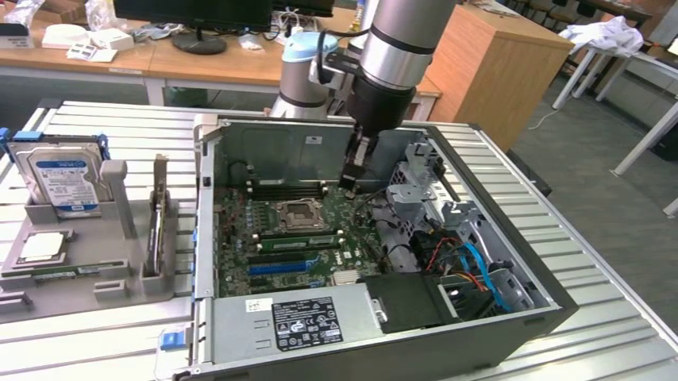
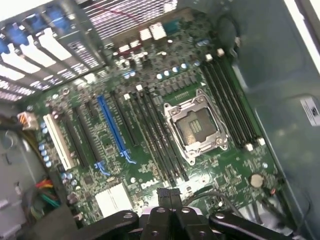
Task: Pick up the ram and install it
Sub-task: 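Press down the ram until it locks into place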
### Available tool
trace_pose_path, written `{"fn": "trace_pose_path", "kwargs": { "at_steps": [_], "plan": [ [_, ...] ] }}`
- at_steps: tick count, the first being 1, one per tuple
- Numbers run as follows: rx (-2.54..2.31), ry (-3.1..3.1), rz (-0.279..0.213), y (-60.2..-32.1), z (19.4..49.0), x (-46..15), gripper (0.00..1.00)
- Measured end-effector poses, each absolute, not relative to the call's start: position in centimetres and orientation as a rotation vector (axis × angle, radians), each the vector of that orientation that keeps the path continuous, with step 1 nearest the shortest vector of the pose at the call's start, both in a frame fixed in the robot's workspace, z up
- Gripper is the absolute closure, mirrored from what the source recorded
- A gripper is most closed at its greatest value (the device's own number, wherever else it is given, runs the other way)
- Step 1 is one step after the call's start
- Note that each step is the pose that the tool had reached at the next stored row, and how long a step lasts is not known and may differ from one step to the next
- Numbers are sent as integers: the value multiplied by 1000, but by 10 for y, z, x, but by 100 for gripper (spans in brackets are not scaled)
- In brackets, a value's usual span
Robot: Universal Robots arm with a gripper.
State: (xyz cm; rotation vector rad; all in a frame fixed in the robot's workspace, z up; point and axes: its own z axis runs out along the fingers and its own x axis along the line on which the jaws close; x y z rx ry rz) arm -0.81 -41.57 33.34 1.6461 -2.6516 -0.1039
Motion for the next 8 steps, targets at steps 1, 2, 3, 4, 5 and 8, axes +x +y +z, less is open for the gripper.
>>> {"fn": "trace_pose_path", "kwargs": {
  "at_steps": [1,2,3,4,5,8],
  "plan": [
    [1623,-2667,-104,-416,333,-8,89],
    [1599,-2682,-104,-416,333,-8,89],
    [1575,-2697,-105,-416,333,-8,89],
    [1551,-2711,-105,-416,333,-8,89],
    [1525,-2726,-105,-416,333,-8,89],
    [1452,-2768,-106,-416,333,-8,89]
  ]
}}
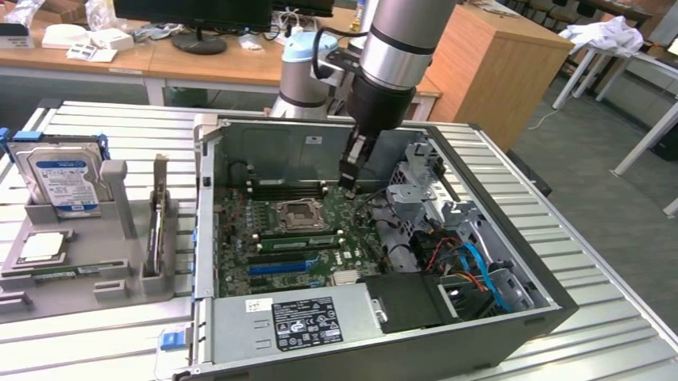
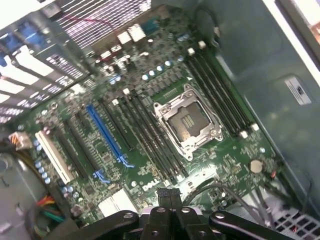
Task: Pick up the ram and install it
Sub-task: 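Press down the ram until it locks into place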
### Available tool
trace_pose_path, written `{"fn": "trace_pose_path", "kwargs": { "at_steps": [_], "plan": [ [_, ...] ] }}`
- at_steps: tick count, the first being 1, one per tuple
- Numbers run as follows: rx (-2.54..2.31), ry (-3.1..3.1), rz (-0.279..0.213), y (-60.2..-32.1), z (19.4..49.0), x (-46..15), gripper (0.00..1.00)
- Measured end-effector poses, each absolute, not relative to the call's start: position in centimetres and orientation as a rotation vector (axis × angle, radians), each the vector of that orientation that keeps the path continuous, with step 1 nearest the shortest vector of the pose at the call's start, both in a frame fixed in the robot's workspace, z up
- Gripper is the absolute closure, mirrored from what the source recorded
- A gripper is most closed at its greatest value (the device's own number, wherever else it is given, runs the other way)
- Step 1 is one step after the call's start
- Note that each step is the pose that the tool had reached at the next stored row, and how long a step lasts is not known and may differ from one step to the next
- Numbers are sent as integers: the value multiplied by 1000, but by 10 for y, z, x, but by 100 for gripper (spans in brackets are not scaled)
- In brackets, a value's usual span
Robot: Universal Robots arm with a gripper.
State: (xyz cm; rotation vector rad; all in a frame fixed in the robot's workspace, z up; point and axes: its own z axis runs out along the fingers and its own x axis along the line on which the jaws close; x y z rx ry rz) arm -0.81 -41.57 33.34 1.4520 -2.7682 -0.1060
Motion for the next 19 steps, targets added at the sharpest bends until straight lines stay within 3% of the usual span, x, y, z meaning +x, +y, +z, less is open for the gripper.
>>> {"fn": "trace_pose_path", "kwargs": {
  "at_steps": [19],
  "plan": [
    [957,-2988,-109,-416,333,-8,89]
  ]
}}
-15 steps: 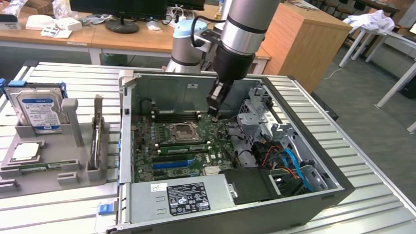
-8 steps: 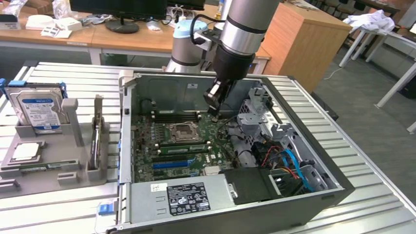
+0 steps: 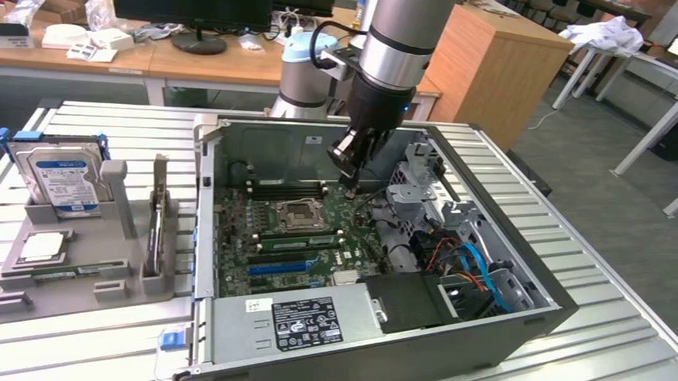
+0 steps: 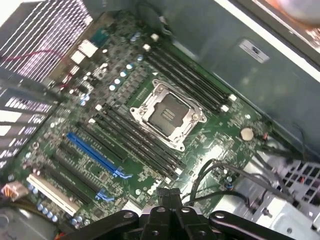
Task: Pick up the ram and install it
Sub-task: 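Press down the ram until it locks into place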
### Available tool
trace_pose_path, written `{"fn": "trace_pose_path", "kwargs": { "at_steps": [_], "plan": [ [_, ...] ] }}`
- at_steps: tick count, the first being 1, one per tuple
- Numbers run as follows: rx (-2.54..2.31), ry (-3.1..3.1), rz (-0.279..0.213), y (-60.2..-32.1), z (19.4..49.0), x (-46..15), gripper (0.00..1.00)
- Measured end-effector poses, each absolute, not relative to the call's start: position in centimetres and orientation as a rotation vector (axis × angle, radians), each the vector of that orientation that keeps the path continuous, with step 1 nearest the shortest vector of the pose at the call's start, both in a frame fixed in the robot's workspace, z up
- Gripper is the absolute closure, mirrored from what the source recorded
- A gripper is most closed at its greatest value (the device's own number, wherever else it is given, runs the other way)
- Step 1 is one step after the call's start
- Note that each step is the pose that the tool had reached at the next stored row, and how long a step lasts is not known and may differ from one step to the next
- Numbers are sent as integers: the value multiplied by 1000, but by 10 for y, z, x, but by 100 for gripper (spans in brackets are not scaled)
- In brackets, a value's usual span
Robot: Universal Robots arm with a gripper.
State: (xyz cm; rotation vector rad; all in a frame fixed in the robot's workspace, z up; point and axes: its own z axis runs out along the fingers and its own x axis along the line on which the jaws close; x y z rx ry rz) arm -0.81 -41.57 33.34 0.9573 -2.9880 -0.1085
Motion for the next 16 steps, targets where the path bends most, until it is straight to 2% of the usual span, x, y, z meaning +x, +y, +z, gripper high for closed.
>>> {"fn": "trace_pose_path", "kwargs": {
  "at_steps": [16],
  "plan": [
    [517,-3105,-108,-416,333,-8,89]
  ]
}}
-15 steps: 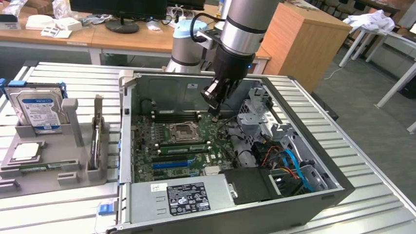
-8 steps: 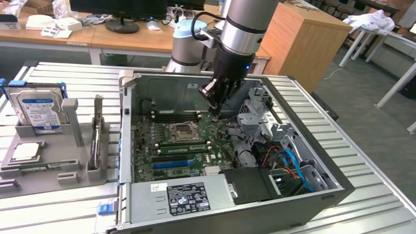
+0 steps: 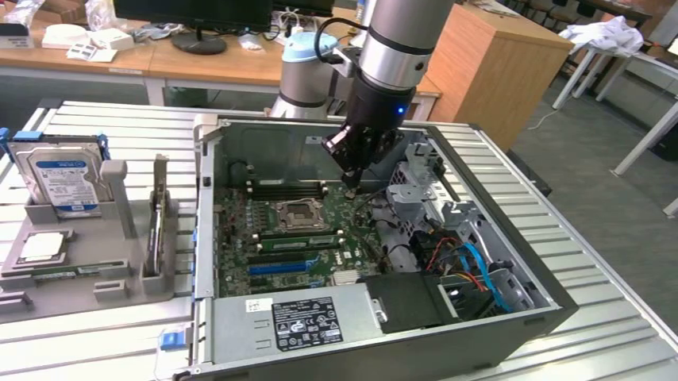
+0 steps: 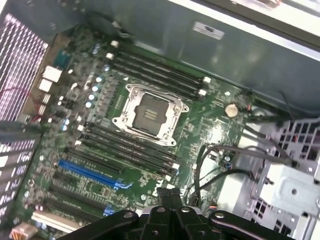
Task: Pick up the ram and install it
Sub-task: 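Press down the ram until it locks into place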
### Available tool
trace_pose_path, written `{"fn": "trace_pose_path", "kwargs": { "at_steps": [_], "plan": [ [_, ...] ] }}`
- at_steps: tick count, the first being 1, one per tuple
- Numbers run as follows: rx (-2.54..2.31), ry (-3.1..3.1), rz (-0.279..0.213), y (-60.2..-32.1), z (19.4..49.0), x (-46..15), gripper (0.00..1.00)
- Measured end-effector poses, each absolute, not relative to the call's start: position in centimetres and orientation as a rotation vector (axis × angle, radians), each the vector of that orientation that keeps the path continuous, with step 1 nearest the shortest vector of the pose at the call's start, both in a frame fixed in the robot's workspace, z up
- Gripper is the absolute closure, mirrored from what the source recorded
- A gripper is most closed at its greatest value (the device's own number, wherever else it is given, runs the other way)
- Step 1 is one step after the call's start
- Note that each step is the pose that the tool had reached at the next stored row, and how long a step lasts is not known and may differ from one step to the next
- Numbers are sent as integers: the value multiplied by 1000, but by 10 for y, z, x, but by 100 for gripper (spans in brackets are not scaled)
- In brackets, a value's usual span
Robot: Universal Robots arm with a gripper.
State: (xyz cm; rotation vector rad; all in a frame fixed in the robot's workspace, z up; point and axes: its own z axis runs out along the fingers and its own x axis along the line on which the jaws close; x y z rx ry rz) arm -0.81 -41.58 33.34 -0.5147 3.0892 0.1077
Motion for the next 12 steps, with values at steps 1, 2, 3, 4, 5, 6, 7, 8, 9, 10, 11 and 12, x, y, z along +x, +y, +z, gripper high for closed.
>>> {"fn": "trace_pose_path", "kwargs": {
  "at_steps": [1,2,3,4,5,6,7,8,9,10,11,12],
  "plan": [
    [-487,3093,108,-416,333,-8,89],
    [-456,3097,108,-416,333,-8,89],
    [-428,3100,107,-416,333,-8,89],
    [-400,3104,107,-416,333,-8,89],
    [-372,3106,107,-416,333,-8,89],
    [-344,3109,107,-416,333,-8,89],
    [-316,3111,106,-416,333,-8,89],
    [-287,3114,106,-416,333,-8,89],
    [-258,3116,106,-416,333,-8,89],
    [-231,3117,106,-416,333,-8,89],
    [-202,3118,106,-416,333,-8,89],
    [-174,3120,105,-416,333,-8,89]
  ]
}}
